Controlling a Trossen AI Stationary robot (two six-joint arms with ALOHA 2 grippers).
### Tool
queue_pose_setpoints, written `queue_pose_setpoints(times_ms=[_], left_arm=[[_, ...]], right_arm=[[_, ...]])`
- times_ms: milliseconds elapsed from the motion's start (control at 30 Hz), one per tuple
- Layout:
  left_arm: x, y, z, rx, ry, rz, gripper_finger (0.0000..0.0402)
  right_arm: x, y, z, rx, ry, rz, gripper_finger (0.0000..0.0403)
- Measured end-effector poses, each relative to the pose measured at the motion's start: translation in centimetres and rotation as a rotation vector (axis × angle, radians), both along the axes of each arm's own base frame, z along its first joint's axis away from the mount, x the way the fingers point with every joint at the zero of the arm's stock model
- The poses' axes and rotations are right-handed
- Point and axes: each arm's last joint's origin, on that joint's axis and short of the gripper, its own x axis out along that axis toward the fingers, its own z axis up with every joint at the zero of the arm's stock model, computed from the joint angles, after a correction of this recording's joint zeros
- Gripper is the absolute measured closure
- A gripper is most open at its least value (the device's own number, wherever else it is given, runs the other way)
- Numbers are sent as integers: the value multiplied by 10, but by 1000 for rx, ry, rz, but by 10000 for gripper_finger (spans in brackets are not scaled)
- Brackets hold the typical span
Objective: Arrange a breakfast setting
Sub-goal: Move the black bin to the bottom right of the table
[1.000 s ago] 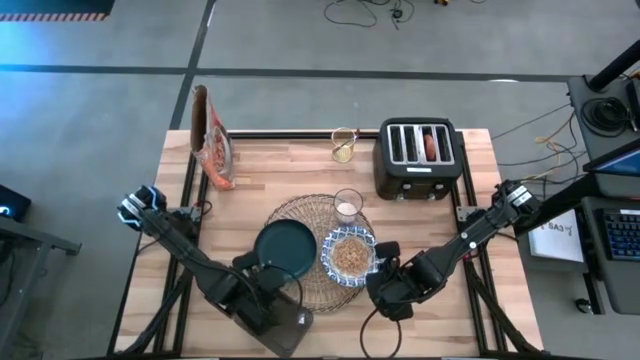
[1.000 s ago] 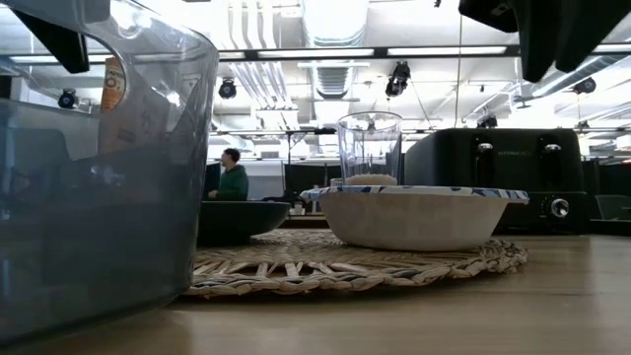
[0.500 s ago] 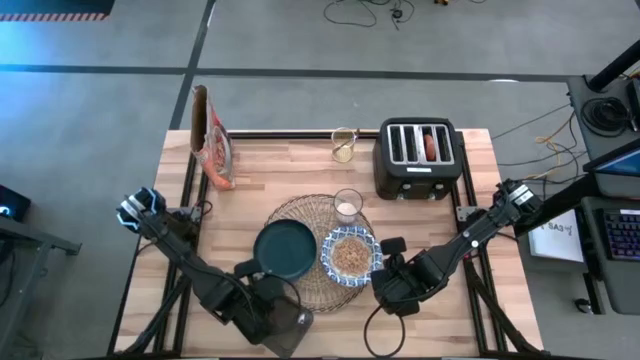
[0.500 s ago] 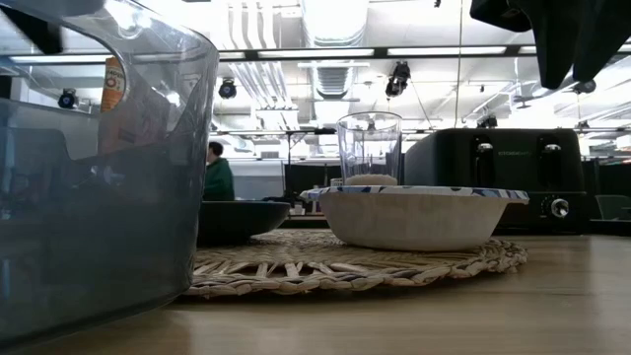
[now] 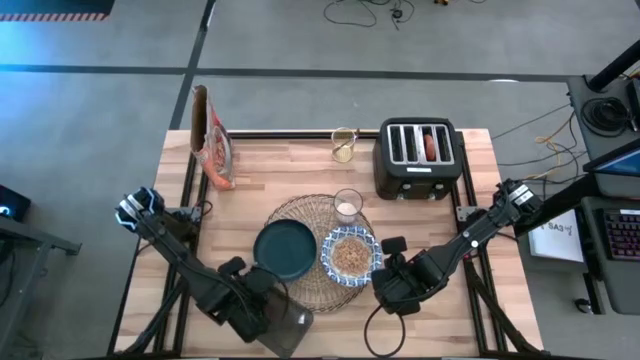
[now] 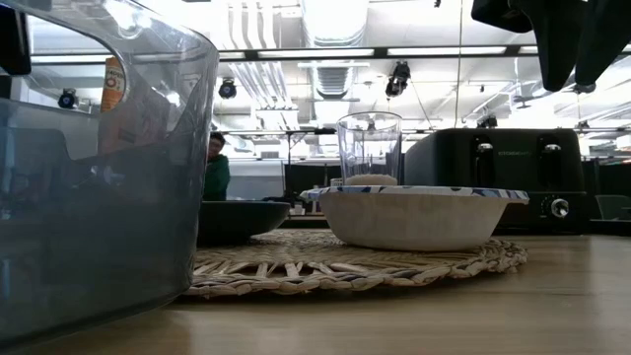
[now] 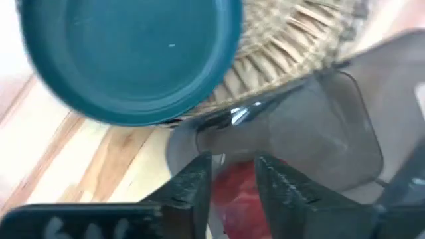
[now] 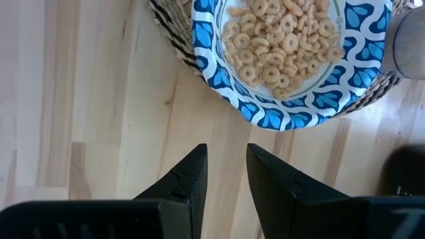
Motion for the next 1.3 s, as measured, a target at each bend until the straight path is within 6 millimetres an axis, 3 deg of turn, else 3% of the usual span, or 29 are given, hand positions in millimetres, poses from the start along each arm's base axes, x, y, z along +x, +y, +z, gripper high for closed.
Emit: queue_pose_setpoints(times_ms=[200, 433, 667, 900, 1067, 1300], left_arm=[[0, 13, -4, 14, 83, 112, 260], [1, 21, -19, -51, 190, 158, 269], [0, 21, -25, -64, 205, 166, 270], [-1, 21, -46, -114, 193, 160, 272], [-1, 22, -50, -109, 194, 156, 300], [2, 21, -51, -140, 167, 167, 392]], right_arm=[[0, 0, 0, 2, -3, 0, 307], [1, 1, 0, 5, -8, 0, 307], [2, 2, 0, 15, -22, 0, 307], [6, 4, 1, 43, -63, 0, 307], [10, 7, 2, 68, -100, 0, 307], [14, 9, 3, 99, -147, 0, 307]])
